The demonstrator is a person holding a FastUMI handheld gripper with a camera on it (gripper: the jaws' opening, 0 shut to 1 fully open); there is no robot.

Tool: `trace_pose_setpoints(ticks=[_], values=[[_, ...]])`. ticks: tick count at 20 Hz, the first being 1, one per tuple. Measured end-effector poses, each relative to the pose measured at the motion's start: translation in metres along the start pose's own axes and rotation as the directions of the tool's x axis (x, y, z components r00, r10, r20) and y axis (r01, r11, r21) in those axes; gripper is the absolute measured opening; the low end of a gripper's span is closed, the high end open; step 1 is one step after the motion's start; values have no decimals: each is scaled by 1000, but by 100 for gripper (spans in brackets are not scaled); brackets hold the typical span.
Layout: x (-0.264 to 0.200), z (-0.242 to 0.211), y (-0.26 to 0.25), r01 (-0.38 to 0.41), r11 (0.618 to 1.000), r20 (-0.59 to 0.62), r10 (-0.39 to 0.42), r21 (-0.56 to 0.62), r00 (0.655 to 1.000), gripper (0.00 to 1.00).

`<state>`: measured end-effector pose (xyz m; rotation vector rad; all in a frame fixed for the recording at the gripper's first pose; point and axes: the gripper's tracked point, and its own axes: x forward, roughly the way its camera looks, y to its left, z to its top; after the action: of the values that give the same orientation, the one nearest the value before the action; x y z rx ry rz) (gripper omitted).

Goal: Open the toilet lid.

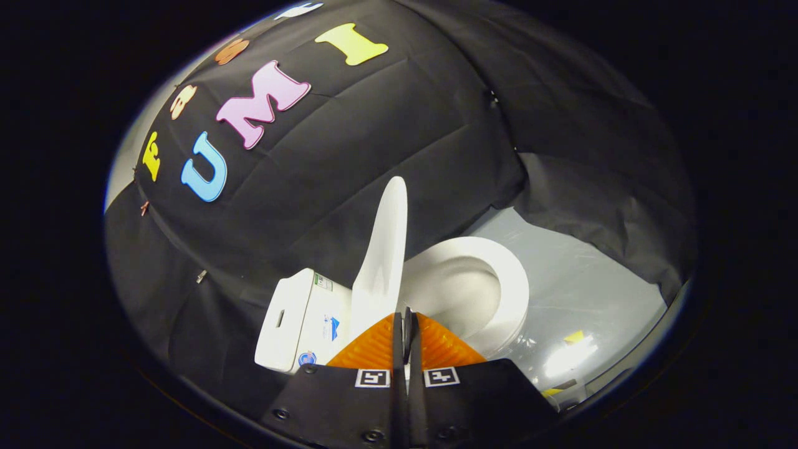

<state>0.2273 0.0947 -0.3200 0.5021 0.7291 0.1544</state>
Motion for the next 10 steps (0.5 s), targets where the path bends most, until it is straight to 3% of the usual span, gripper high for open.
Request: trace_pose_setpoints(ticks=[10], values=[[-16, -3, 80, 128, 975, 66, -118, -179, 991, 6]])
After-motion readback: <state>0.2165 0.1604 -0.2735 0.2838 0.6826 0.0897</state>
